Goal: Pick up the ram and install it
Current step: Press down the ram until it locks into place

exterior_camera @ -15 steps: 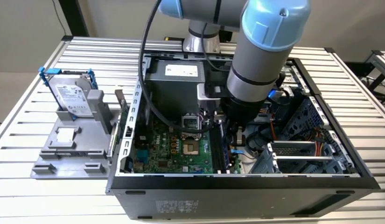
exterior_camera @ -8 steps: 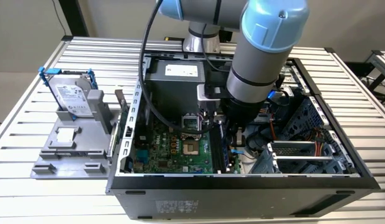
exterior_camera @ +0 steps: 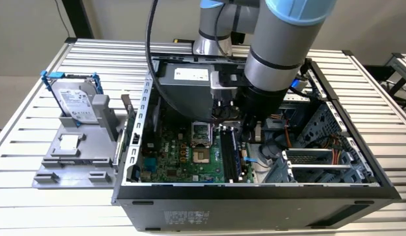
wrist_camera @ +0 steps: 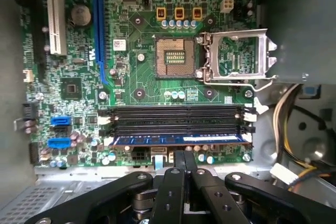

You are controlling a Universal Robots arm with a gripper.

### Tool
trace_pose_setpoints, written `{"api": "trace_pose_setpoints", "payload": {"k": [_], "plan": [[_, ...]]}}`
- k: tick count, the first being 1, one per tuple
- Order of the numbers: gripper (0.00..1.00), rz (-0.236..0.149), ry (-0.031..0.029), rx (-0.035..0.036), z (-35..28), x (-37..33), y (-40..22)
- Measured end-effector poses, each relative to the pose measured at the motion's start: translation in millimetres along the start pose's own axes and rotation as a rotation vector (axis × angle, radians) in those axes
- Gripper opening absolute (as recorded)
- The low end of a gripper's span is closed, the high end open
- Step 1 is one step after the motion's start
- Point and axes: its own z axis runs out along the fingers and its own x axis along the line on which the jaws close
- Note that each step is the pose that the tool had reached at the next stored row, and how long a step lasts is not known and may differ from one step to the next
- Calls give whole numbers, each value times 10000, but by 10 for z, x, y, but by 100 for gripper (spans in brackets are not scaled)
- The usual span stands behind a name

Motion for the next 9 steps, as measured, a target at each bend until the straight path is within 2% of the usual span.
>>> {"api": "trace_pose_setpoints", "payload": {"k": [7,9], "plan": [[0,0,1,0,-310,-12,-4],[0,0,0,0,-334,-13,-5]]}}
